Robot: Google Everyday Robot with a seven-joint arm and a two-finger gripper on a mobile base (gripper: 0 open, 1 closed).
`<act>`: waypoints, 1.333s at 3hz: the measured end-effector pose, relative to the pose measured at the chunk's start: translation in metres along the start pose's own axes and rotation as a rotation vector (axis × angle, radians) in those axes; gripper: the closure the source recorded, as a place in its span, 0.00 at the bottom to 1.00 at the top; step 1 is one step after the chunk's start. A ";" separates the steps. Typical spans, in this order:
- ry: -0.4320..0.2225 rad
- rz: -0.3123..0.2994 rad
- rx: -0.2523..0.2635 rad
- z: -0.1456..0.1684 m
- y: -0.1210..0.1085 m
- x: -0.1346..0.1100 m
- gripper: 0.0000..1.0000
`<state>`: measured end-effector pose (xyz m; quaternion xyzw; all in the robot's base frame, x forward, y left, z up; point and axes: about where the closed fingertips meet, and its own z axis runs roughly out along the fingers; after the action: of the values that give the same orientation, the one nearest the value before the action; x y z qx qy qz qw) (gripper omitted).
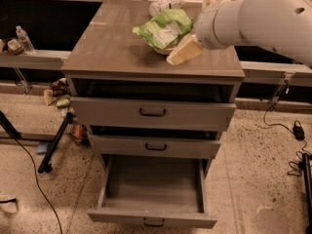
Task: Place green rice chip bag into bottom drawer
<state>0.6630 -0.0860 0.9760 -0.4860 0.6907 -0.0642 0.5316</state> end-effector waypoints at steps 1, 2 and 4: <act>0.025 0.011 0.010 0.009 0.004 0.000 0.00; 0.055 0.036 0.021 0.032 0.009 0.002 0.00; 0.044 0.075 0.043 0.087 0.016 0.001 0.00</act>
Offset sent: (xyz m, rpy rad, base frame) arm 0.0464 0.0349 -0.0447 0.0093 0.0603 -0.1162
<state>0.7231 -0.0408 0.9284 -0.4468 0.7183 -0.0698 0.5286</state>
